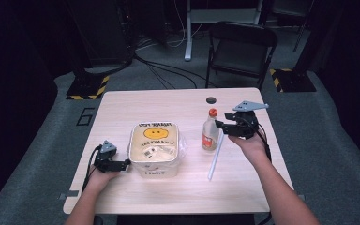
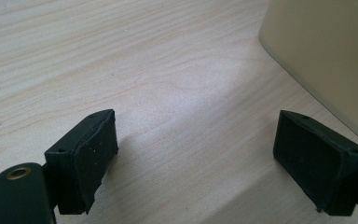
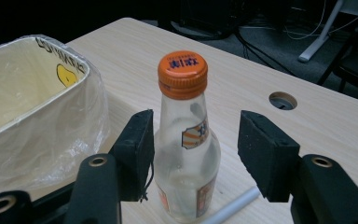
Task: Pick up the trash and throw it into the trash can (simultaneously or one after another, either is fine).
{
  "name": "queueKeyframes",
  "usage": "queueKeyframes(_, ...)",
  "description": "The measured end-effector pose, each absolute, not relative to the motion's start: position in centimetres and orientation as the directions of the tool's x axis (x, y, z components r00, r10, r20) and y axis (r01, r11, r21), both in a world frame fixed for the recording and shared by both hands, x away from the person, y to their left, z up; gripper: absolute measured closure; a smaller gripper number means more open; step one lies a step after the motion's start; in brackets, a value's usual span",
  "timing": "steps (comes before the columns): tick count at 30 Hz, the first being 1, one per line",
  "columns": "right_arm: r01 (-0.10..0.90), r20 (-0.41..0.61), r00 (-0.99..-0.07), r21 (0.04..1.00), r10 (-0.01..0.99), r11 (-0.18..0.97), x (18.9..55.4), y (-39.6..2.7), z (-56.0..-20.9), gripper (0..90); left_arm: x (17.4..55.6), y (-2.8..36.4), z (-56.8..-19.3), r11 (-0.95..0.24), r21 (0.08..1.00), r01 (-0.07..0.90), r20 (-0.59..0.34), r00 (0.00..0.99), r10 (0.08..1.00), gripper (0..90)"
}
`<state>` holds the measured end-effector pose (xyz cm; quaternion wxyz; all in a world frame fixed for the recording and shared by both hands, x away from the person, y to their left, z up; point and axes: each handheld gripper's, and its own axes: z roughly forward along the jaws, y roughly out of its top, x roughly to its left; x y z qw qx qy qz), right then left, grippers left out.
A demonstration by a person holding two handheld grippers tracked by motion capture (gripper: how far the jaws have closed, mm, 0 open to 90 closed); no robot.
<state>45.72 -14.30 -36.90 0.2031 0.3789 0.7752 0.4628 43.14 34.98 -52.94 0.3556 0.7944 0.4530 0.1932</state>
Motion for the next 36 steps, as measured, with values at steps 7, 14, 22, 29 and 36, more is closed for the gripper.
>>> queueKeyframes(7,0.393,0.034,-0.636,0.874,0.771,0.285,46.4,-13.2,-36.8,45.8,43.1,35.0,-52.9,-0.337,0.74,0.582,-0.016,0.516,0.857,13.5)
queueKeyframes(14,0.387,0.034,-0.633,0.879,0.773,0.278,46.9,-12.7,-36.8,45.6,43.1,35.0,-52.9,-0.337,0.741,0.581,-0.015,0.516,0.856,13.5)
queueKeyframes(22,0.384,0.036,-0.625,0.884,0.78,0.267,47.6,-11.9,-37.1,46.5,43.2,35.0,-52.9,-0.338,0.74,0.581,-0.015,0.518,0.855,13.5)
queueKeyframes(29,0.389,0.057,-0.614,0.89,0.787,0.239,48.3,-11.5,-37.0,48.3,43.2,35.0,-52.9,-0.339,0.742,0.579,-0.015,0.52,0.854,13.5)
queueKeyframes(36,0.384,0.043,-0.608,0.89,0.792,0.246,48.8,-10.9,-37.1,53.6,43.2,35.0,-52.9,-0.343,0.741,0.577,-0.014,0.525,0.851,13.5)
